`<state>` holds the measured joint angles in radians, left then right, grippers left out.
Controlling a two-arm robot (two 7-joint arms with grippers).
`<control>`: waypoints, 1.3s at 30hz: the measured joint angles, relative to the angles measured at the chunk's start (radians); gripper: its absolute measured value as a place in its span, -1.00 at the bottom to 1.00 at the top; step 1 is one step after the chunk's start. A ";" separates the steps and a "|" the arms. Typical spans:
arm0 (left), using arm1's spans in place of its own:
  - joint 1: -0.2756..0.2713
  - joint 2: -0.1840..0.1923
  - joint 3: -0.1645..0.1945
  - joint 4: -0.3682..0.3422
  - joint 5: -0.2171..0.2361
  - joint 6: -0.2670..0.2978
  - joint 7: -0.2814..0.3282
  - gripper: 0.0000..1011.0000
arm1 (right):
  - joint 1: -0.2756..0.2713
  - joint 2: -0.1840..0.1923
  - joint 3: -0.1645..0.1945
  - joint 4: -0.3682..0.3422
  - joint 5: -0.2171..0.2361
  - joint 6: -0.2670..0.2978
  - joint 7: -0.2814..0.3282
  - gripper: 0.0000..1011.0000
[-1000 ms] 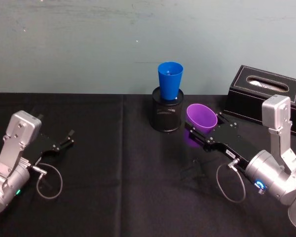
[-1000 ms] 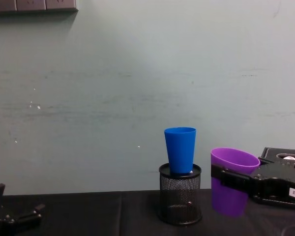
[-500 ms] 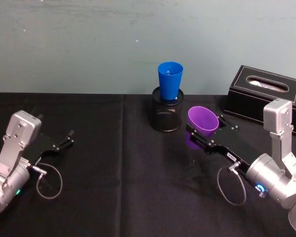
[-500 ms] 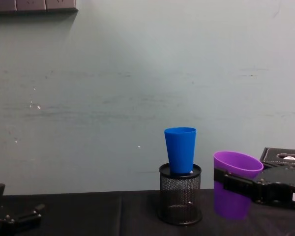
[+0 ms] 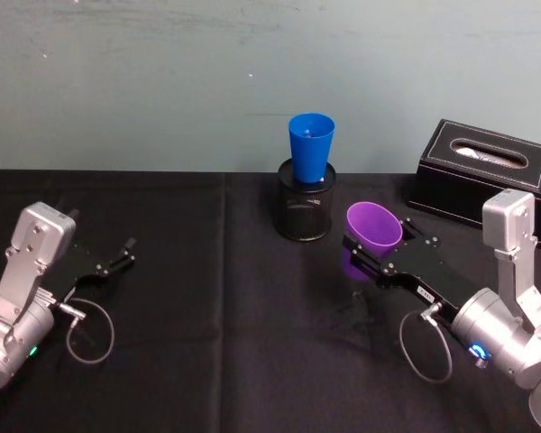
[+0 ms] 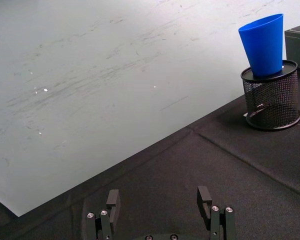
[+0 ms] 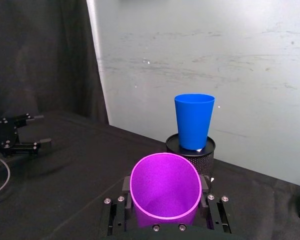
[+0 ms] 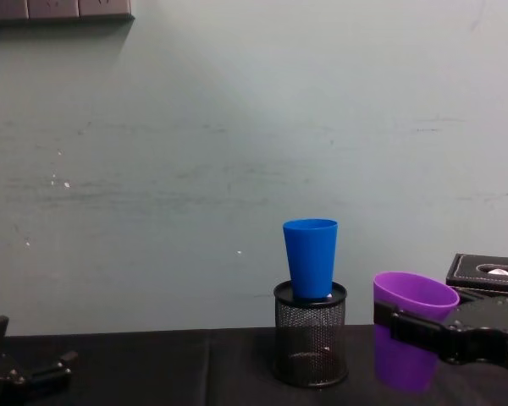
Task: Pick up one cup with a gripper and tap it against the other cup.
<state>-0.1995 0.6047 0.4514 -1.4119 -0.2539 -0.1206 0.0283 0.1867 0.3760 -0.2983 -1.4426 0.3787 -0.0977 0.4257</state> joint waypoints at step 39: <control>0.000 0.000 0.000 0.000 0.000 0.000 0.000 1.00 | 0.014 -0.023 -0.057 0.074 -0.049 0.021 0.015 0.44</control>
<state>-0.1996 0.6047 0.4514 -1.4120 -0.2539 -0.1206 0.0283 0.2011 0.3531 -0.3554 -1.3686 0.3297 -0.0766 0.4411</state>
